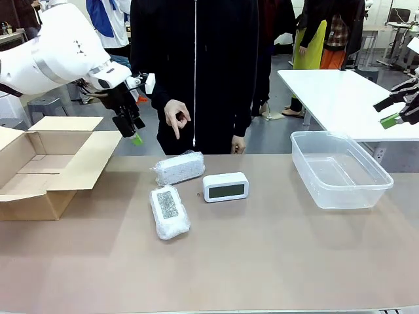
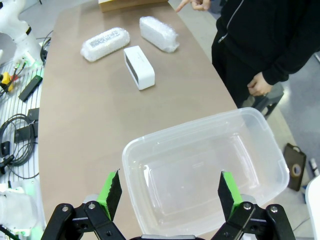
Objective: Separate and place wrapped and unwrapped clocks.
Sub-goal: Pick up the Digital clock indicated by the person.
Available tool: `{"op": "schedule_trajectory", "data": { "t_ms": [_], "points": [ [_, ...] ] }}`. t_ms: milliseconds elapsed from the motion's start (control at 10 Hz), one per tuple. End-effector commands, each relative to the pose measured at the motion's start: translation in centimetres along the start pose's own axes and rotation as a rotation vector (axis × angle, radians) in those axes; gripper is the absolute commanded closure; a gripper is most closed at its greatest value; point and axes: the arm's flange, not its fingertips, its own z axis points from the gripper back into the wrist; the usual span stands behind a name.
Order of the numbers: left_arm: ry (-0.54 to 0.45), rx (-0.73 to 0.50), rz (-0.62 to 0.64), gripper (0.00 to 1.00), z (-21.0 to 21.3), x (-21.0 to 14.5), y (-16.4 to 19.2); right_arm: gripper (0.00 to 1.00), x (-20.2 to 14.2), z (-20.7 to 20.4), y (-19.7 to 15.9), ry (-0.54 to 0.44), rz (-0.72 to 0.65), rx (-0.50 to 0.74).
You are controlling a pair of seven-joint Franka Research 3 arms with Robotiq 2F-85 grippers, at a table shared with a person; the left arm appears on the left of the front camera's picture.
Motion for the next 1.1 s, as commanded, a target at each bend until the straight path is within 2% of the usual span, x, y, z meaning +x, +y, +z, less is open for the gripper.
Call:
{"op": "schedule_trajectory", "data": {
  "t_ms": [0,900,1000],
  "points": [
    [-0.024,-0.014,-0.005,0.00,-0.75,0.83,-0.14,0.00,0.02,-0.11,-0.03,-0.008,0.003,0.005],
    [-0.080,-0.047,-0.054,0.00,-0.97,0.98,-1.03,0.00,0.02,-0.11,-0.03,-0.008,0.003,0.005],
    [-0.042,-0.029,-0.015,0.00,-1.24,1.41,-0.62,0.00,0.02,-0.11,-0.03,-0.008,0.003,0.005]
  ]
}}
